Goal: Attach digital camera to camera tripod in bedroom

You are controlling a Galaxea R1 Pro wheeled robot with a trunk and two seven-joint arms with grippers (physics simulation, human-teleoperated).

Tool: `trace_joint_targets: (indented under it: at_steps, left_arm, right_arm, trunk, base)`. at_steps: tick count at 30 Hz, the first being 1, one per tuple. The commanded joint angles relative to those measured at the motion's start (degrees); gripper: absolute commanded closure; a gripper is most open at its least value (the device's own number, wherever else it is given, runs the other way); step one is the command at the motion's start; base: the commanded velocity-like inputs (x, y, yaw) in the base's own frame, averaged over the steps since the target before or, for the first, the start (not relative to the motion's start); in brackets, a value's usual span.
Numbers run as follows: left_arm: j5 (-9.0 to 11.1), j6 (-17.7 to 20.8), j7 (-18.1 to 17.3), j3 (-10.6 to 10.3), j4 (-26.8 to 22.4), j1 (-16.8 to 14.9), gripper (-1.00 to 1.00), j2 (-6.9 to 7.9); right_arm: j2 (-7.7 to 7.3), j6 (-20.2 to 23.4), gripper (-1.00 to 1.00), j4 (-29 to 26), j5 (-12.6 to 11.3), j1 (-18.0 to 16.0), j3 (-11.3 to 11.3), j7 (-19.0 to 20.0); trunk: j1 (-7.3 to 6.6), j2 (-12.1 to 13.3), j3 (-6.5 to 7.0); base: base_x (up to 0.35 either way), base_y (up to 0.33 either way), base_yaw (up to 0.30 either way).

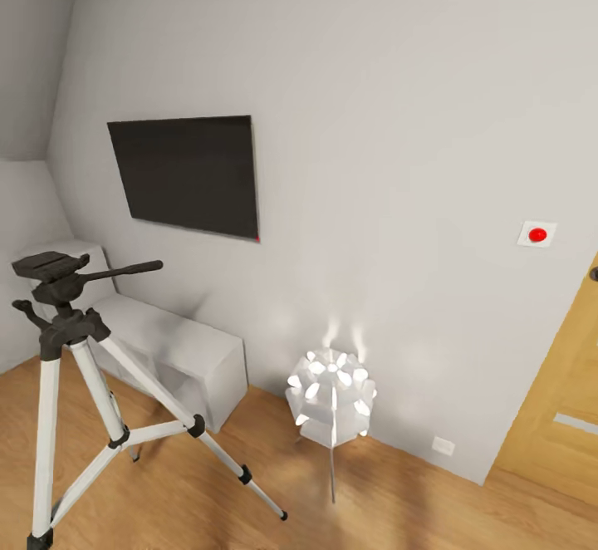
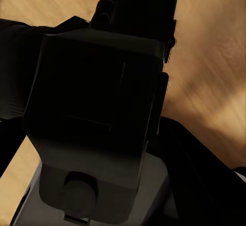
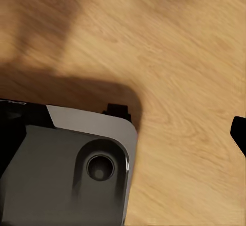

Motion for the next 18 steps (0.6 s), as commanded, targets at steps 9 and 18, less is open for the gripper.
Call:
trace_joint_targets:
  at_steps: [9,18]
  left_arm:
    - [0.3,-0.1,0.1,-0.5,0.0,0.0,1.00,0.04]
    - [0.4,-0.1,0.1,-0.4,0.0,0.0,1.00,0.04]
  right_arm:
    - [-0.02,-0.4,-1.00,0.2,0.5,-0.1,0.1,0.0]
    - [-0.02,-0.5,-1.00,0.2,0.5,-0.1,0.1,0.0]
  trunk:
    - [0.00,0.0,-0.07]
    - [0.00,0.0,-0.07]
  base:
    - [0.000,0.000,0.274]
    - [0.000,0.000,0.274]
